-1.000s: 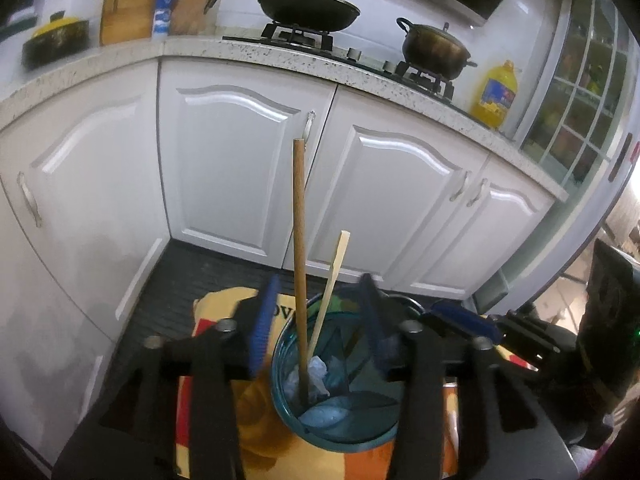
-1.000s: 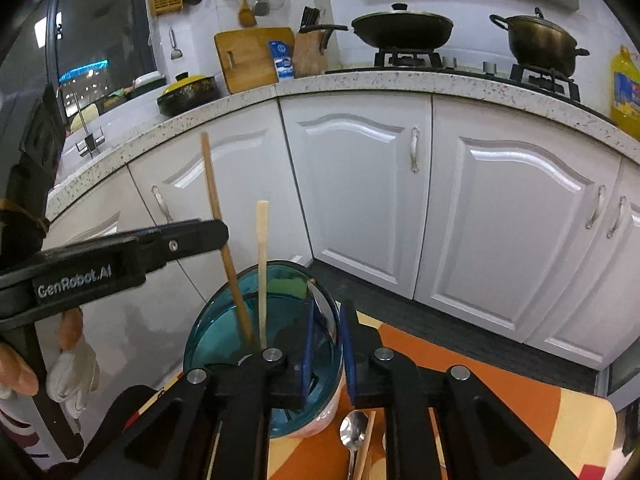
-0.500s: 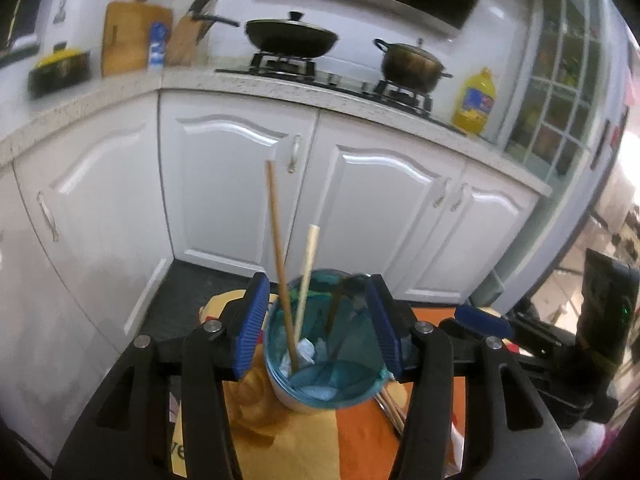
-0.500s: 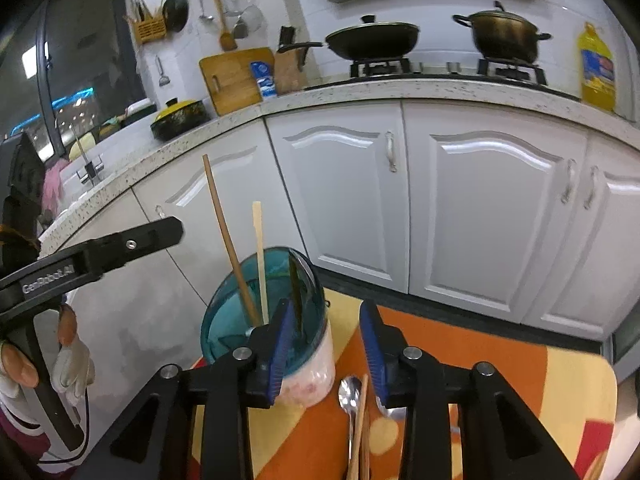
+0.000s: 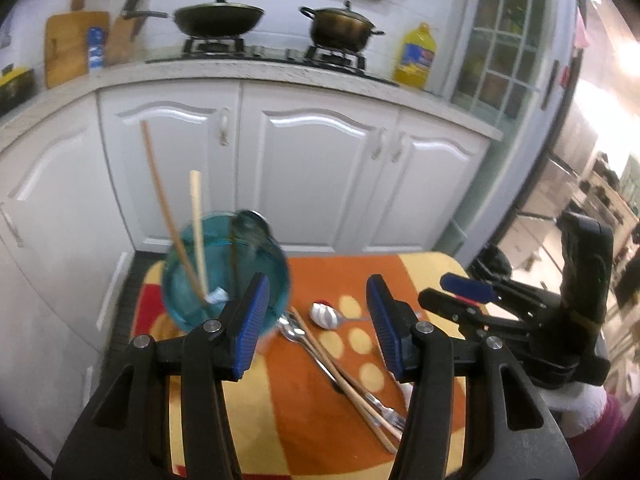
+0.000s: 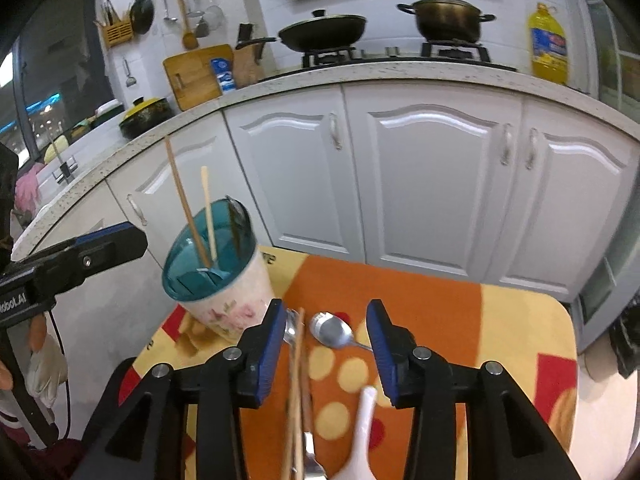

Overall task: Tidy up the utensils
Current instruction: 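Move both open tools back over the remaining utensils, then move the right tool across the chopsticks toward a steel teaspoon, then grasp the steel teaspoon handle with the right tool, then lift the teaspoon with the right tool while the left grasps another steel spoon, then lift the steel spoon with the left tool while the right holds its spoon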

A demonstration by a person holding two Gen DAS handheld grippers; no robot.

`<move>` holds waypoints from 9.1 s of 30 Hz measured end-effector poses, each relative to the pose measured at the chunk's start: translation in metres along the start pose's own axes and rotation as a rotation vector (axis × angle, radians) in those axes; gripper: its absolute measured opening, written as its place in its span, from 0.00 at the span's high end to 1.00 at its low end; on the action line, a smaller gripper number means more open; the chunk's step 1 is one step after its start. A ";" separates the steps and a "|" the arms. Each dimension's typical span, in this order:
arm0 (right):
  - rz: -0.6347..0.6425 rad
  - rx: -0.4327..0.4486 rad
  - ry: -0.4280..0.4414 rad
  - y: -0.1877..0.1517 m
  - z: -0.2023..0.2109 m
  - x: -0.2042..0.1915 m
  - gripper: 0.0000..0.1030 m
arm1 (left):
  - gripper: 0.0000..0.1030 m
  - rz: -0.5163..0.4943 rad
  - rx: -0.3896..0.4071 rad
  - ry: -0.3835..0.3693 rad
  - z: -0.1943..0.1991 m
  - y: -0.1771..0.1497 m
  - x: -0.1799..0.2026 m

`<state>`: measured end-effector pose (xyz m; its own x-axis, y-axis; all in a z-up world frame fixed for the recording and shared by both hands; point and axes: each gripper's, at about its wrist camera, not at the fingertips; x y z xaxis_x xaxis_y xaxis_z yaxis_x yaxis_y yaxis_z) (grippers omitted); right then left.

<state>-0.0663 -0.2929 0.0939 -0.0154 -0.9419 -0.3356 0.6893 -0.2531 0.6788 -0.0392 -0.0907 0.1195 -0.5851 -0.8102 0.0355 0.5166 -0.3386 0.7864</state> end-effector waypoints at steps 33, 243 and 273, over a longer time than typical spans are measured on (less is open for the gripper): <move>-0.115 -0.085 -0.125 -0.048 0.022 0.070 0.53 | 0.51 0.046 -0.187 -0.096 -0.044 -0.072 0.018; 0.388 -0.308 -0.008 -0.062 -0.146 -0.025 0.80 | 0.77 0.140 -0.409 -0.202 -0.117 -0.112 -0.029; -0.086 -0.035 0.223 0.017 0.007 0.034 0.98 | 0.96 0.126 -0.303 -0.192 -0.062 -0.090 -0.032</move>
<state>-0.0600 -0.3306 0.0987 0.0829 -0.8442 -0.5295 0.7168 -0.3186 0.6202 -0.0287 -0.0641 0.0095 -0.5969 -0.7597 0.2581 0.7368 -0.3916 0.5511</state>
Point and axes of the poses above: each gripper's, at about its wrist camera, not at the fingertips, and z roughly against the way its jaws point, x to its right, y to its top, and after that the axes turned 12 degrees about -z, right-handed
